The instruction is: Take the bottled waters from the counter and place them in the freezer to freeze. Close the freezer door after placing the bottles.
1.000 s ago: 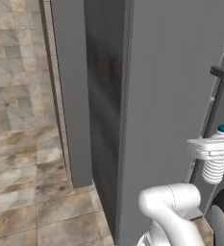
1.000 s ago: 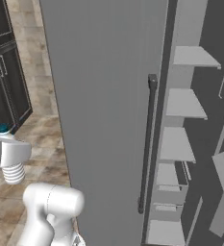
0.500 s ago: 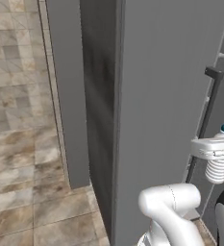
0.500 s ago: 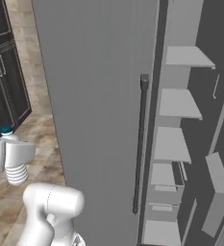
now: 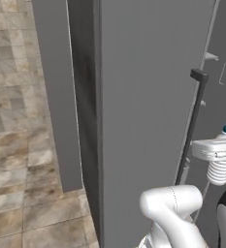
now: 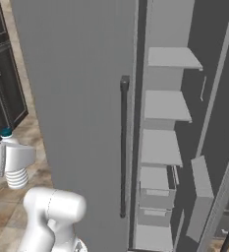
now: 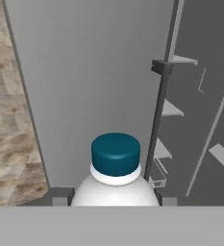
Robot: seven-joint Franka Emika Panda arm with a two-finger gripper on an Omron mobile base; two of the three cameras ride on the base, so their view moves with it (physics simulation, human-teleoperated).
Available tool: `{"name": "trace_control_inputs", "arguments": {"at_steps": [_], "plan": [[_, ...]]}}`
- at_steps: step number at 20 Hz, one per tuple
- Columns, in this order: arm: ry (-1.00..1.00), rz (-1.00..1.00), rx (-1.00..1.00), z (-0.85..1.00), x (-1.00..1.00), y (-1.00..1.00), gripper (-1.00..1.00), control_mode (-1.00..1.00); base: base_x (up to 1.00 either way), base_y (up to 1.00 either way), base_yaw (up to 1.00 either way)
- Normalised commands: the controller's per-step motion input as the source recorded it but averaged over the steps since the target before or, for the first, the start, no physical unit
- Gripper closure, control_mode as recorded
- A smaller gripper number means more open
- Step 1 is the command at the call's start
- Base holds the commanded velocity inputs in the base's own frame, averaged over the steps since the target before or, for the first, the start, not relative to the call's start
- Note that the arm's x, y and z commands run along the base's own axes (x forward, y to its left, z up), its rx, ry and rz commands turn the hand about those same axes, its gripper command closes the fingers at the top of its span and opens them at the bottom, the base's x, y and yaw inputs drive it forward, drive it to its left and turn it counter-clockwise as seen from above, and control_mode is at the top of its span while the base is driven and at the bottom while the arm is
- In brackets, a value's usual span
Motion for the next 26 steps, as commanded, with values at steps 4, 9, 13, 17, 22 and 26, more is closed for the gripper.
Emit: {"name": "trace_control_inputs", "arguments": {"at_steps": [4,9,13,17,22,26], "plan": [[0.0,0.0,0.0,0.0,0.0,0.0,1.0,1.0,0.14,-0.51,0.15],[0.0,0.0,0.0,0.0,0.0,0.0,1.0,1.0,0.07,-0.5,0.11],[0.0,0.0,0.0,0.0,0.0,0.0,1.0,1.0,0.0,-0.44,0.05],[0.0,0.0,0.0,0.0,0.0,0.0,1.0,1.0,0.0,-0.4,-0.01],[0.0,0.0,0.0,0.0,0.0,0.0,1.0,1.0,0.0,-0.14,-0.17],[0.0,0.0,0.0,0.0,0.0,0.0,1.0,1.0,0.06,0.0,-0.24]]}}
